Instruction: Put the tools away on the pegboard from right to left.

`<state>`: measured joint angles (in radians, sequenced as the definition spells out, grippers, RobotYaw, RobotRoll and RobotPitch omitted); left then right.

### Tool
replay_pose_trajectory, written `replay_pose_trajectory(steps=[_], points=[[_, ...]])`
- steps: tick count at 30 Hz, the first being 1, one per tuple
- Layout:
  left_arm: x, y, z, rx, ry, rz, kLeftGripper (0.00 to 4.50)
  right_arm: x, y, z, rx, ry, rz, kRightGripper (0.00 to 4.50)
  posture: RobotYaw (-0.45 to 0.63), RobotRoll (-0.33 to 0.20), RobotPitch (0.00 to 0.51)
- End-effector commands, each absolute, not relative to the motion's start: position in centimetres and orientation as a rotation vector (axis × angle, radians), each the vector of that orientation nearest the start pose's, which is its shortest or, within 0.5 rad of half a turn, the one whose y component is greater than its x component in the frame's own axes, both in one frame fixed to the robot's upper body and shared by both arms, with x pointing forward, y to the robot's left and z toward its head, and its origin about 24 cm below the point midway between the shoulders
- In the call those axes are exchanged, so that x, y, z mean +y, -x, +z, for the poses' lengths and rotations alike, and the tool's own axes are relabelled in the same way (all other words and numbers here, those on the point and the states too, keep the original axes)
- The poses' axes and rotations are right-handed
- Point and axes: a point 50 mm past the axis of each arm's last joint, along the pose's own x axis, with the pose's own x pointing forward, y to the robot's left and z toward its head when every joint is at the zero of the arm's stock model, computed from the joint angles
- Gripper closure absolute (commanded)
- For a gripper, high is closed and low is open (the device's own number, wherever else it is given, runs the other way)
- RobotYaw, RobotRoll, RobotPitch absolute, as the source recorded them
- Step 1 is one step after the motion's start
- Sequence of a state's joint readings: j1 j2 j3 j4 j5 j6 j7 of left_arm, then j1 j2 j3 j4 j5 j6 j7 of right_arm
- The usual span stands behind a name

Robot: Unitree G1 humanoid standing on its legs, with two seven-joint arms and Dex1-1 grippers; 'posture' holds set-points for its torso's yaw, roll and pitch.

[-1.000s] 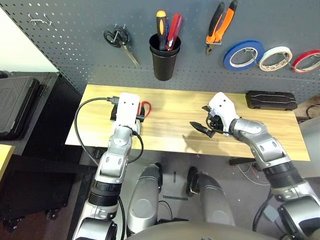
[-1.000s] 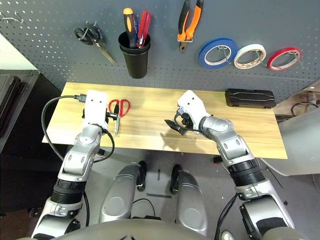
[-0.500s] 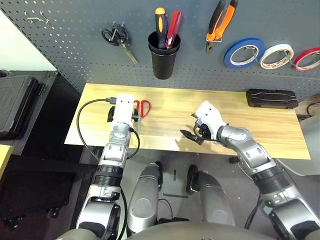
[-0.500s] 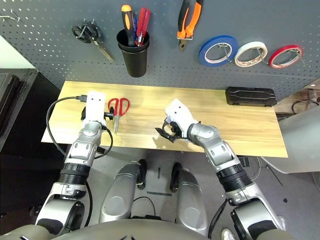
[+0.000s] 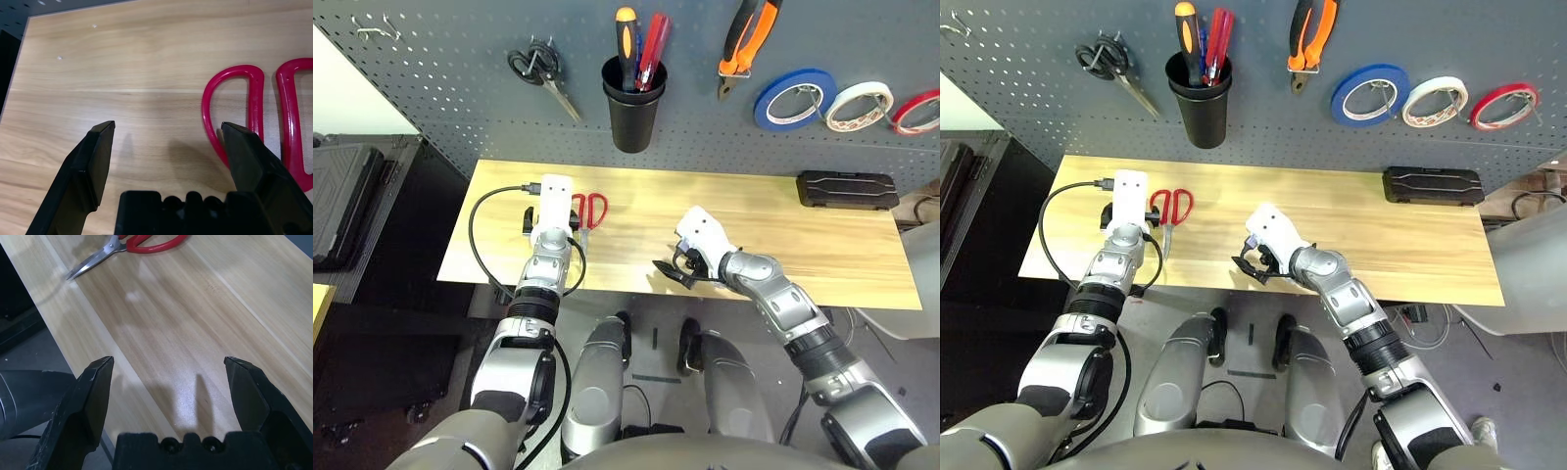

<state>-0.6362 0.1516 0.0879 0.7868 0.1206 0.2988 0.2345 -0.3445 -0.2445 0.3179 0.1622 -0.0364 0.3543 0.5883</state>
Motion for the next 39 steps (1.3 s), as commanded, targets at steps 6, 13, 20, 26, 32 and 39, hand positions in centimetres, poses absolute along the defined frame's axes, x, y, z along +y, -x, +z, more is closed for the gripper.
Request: replay_pose_trajectory(steps=[6,13,20,26,32,39], points=[[19.6,-34.7,0.3,0.581,-0.270,0.274,0.63,-10.1,-28.8,4.1,0.338,0.357,0.840,0.00,0.12,0.000,0.290],[19.0,-34.2,-0.9,0.664,-0.166,0.226,3.47,-10.5,-29.3,4.7,0.323,0.364,0.851,0.00,0.13,0.000,0.285],[18.2,-34.6,0.4,0.540,-0.080,0.229,4.47,-10.5,-30.0,5.9,0.220,0.392,0.908,0.00,0.15,0.000,0.279],[17.4,-34.6,2.8,0.399,-0.011,0.239,4.47,-10.9,-30.8,6.7,0.147,0.395,0.945,0.00,0.18,0.000,0.269],[17.0,-33.5,6.1,0.215,0.073,0.260,4.47,-11.2,-30.9,8.2,0.016,0.315,1.007,0.00,0.23,0.000,0.256],[18.1,-31.4,8.3,0.132,0.108,0.334,4.47,-12.8,-30.6,10.2,-0.119,0.217,1.051,0.00,0.28,0.000,0.241]])
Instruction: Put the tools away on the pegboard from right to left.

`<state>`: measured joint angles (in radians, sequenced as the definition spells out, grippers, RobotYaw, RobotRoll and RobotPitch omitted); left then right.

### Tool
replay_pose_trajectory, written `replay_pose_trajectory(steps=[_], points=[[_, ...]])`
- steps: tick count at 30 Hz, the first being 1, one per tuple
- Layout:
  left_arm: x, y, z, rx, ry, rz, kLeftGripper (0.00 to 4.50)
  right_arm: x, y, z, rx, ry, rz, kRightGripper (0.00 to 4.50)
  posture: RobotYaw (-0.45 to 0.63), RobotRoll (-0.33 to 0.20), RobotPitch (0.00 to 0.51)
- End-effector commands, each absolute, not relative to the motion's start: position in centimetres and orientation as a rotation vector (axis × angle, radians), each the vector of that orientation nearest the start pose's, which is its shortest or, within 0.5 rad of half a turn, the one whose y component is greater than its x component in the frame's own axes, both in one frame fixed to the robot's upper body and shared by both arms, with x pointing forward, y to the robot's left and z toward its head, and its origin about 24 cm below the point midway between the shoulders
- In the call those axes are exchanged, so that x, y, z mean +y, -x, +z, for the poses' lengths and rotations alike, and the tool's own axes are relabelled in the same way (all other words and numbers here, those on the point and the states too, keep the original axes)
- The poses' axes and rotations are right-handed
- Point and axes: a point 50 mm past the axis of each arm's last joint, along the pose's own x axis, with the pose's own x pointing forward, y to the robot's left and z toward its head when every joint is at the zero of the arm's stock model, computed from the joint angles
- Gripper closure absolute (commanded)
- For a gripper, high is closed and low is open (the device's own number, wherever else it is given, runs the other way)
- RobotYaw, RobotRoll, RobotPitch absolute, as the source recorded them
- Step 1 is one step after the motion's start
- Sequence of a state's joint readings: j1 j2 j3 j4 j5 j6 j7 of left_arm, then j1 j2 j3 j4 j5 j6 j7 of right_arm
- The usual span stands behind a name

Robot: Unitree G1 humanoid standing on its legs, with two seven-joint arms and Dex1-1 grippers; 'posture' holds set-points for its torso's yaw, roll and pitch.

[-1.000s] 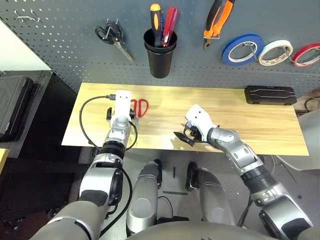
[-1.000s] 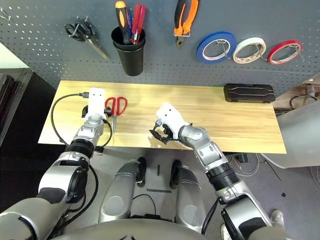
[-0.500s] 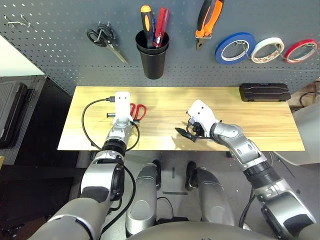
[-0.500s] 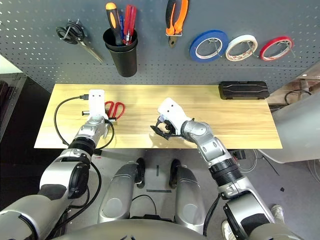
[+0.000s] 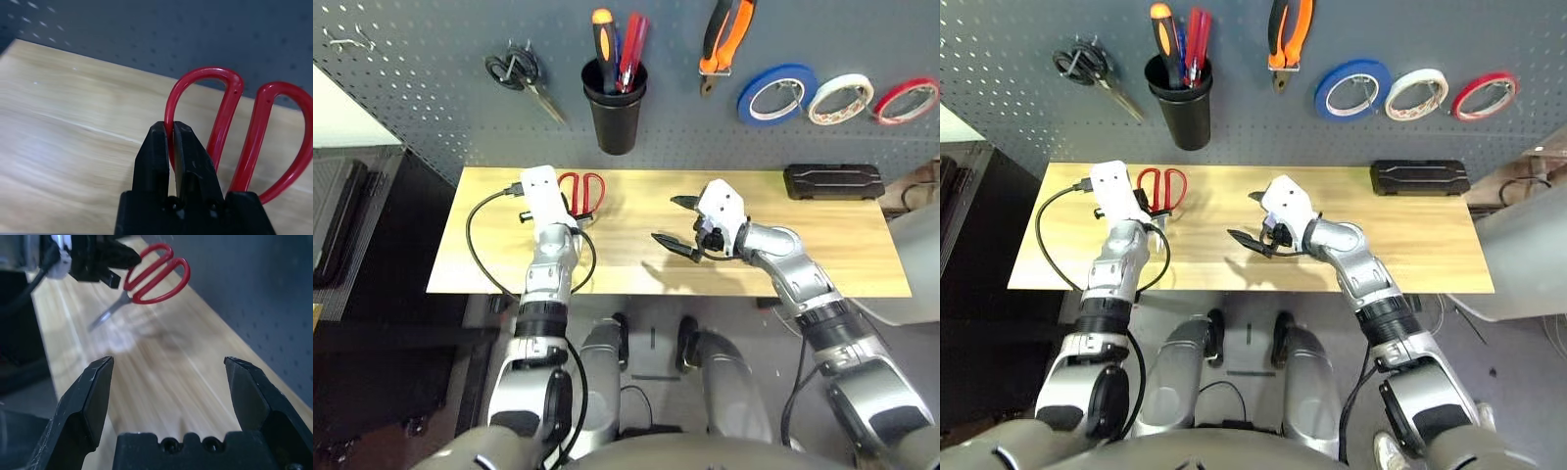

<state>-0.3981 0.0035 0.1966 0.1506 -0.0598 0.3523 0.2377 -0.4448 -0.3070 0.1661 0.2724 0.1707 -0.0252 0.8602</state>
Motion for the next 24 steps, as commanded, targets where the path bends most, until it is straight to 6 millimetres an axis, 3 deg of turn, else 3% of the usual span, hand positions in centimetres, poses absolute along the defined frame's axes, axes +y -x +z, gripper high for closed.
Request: replay_pose_trajectory(steps=[1,11,24], points=[[18.2,-31.3,8.4,0.127,0.108,0.339,4.47,-12.9,-30.6,10.3,-0.128,0.210,1.054,0.00,0.29,0.000,0.237],[19.8,-28.4,12.8,-0.034,0.185,0.338,4.47,-15.6,-29.9,14.0,-0.329,0.140,1.074,0.00,0.34,0.000,0.215],[19.7,-27.8,18.7,-0.231,0.267,0.270,4.47,-18.5,-28.5,17.5,-0.432,0.118,1.087,0.00,0.35,0.000,0.186]])
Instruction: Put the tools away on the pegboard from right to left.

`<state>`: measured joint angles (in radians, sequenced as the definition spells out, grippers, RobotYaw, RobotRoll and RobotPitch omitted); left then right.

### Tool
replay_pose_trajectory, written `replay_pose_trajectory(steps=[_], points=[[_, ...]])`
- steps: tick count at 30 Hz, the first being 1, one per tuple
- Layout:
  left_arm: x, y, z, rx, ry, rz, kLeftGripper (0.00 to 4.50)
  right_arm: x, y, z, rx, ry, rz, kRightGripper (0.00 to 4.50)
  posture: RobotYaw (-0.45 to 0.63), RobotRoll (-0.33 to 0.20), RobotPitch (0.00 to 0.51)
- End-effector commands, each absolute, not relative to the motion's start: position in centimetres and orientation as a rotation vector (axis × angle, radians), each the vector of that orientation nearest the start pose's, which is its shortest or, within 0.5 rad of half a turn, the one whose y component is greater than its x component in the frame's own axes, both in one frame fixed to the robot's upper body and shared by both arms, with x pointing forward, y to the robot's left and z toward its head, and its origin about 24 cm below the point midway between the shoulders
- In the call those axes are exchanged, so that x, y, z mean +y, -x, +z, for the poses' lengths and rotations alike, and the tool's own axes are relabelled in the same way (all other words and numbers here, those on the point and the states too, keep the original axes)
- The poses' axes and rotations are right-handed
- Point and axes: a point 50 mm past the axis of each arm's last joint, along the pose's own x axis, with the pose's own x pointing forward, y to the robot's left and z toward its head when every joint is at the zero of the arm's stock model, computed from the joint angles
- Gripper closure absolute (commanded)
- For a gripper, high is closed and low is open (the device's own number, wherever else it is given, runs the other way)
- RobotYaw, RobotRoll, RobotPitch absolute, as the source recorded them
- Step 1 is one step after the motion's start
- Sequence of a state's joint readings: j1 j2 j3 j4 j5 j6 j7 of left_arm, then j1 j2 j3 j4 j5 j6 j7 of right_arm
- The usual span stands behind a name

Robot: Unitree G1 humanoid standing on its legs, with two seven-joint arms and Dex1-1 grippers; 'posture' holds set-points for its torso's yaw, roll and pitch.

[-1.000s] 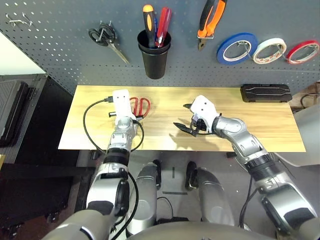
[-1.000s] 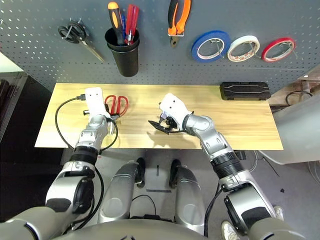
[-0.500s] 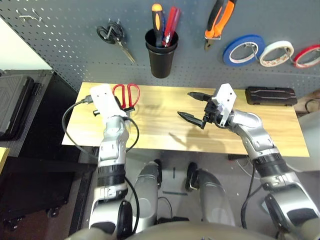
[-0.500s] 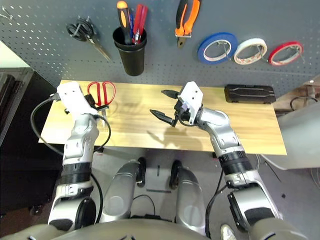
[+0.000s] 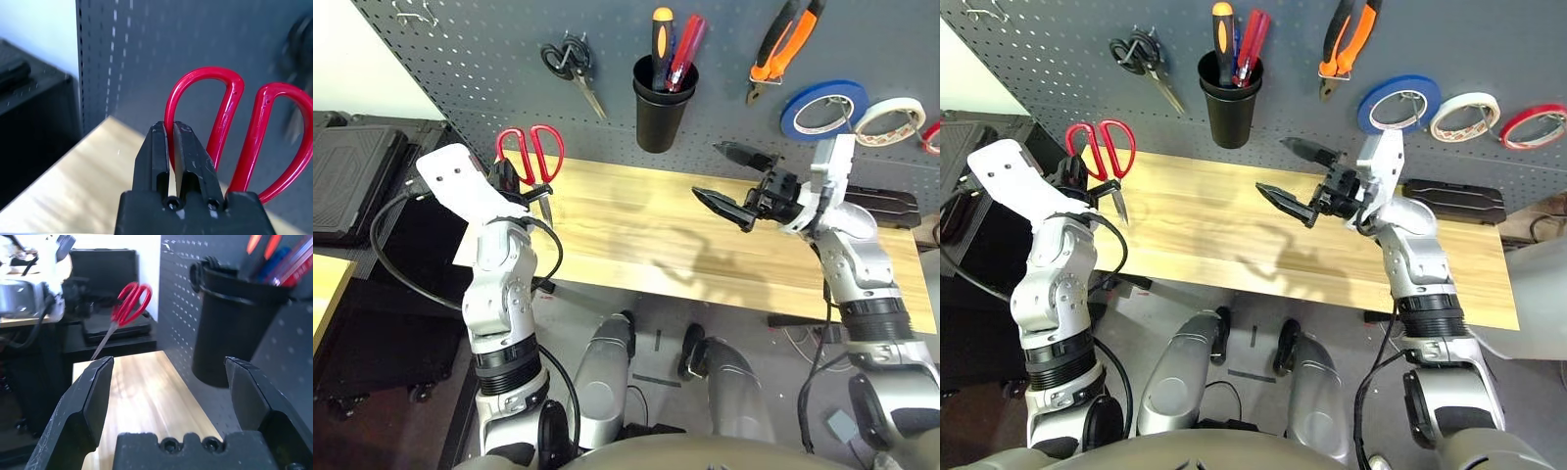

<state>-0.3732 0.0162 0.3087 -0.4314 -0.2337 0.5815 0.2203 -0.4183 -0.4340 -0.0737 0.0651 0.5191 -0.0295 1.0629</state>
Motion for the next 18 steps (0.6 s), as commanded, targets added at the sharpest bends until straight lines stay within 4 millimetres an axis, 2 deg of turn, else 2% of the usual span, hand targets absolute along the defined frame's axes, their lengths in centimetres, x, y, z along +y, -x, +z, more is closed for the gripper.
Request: replay_pose_trajectory(steps=[1,8,18], points=[[19.7,-27.8,19.1,-0.243,0.270,0.267,4.47,-18.7,-28.4,17.8,-0.437,0.121,1.089,0.00,0.34,0.000,0.184],[19.4,-28.2,20.7,-0.287,0.291,0.233,4.47,-19.5,-28.2,19.2,-0.476,0.122,1.076,0.00,0.32,0.000,0.172],[17.7,-29.1,21.8,-0.309,0.316,0.109,4.47,-19.3,-28.2,19.3,-0.498,0.111,1.055,0.00,0.30,0.000,0.155]])
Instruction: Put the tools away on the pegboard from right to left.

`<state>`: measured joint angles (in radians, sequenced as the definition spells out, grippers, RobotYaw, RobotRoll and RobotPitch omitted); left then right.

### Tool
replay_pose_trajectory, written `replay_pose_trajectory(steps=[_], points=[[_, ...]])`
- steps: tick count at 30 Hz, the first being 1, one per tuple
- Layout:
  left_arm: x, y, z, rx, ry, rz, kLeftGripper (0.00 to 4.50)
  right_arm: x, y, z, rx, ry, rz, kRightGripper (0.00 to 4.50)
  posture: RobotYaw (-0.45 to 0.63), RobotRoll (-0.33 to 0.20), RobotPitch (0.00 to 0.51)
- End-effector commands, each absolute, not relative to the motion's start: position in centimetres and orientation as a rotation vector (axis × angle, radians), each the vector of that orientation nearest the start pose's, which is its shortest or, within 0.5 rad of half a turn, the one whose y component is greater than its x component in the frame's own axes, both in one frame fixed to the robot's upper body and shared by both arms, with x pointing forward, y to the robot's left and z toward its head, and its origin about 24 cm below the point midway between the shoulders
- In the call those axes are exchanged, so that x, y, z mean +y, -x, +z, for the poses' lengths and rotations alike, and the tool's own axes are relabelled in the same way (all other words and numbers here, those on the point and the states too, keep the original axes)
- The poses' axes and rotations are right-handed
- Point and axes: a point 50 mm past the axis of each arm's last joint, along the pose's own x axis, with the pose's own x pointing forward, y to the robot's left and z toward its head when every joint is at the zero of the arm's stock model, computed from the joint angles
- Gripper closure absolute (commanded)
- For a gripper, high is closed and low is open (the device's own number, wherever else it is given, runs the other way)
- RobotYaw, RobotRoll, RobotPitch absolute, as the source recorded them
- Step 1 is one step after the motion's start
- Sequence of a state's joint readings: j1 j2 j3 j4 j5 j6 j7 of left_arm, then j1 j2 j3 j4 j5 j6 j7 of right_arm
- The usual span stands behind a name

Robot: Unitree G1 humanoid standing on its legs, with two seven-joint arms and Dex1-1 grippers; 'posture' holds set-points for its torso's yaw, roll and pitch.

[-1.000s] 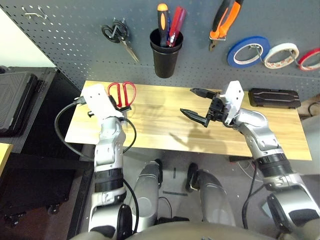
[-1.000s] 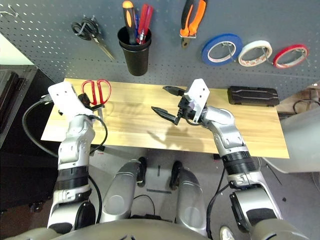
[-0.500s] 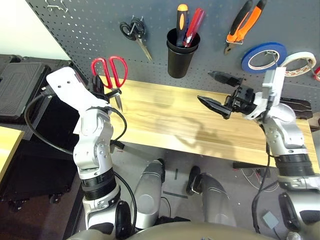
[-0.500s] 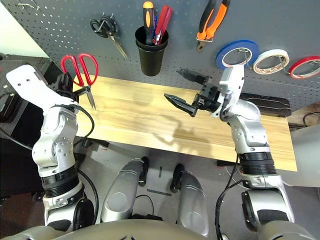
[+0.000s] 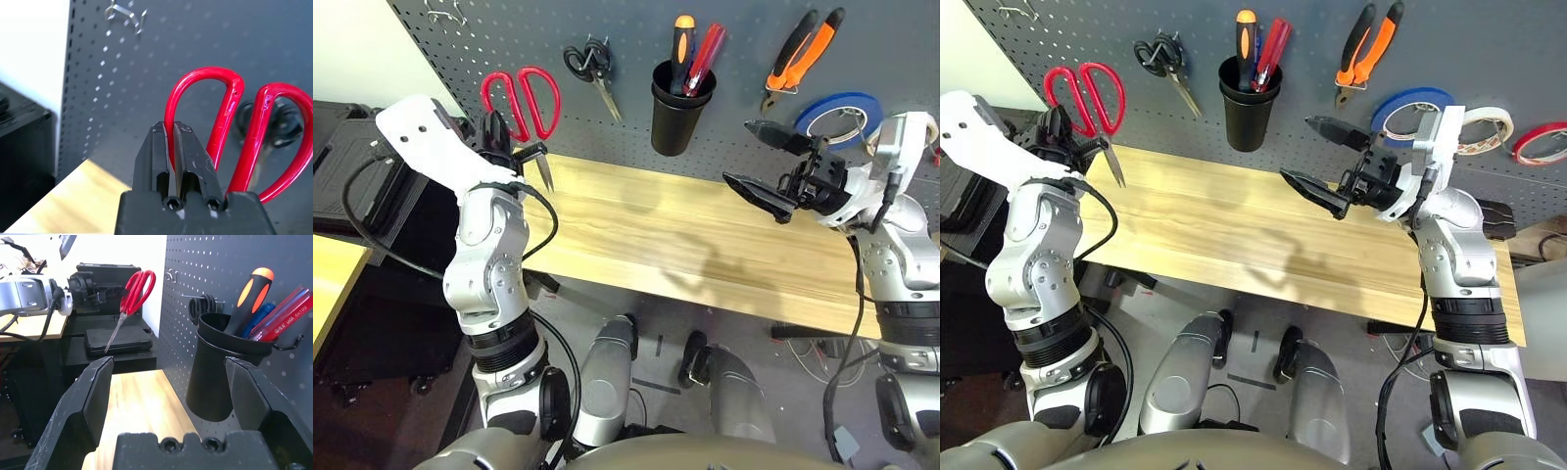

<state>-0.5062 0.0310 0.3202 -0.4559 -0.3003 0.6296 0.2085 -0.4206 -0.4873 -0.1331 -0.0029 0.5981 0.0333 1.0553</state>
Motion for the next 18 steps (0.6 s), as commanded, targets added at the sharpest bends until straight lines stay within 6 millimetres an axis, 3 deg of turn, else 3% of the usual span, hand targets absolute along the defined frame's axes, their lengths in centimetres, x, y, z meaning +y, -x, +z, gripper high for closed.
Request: replay_pose_trajectory(steps=[1,12,18], points=[[17.5,-29.3,21.9,-0.308,0.317,0.098,4.47,-19.3,-28.2,19.3,-0.502,0.111,1.055,0.00,0.30,0.000,0.152],[16.0,-32.1,21.7,-0.257,0.321,0.023,4.47,-18.7,-28.2,19.5,-0.521,0.112,1.035,0.00,0.27,0.000,0.149],[16.2,-33.7,21.3,-0.232,0.300,0.025,4.47,-18.3,-28.2,19.5,-0.531,0.108,1.024,0.00,0.25,0.000,0.150]])
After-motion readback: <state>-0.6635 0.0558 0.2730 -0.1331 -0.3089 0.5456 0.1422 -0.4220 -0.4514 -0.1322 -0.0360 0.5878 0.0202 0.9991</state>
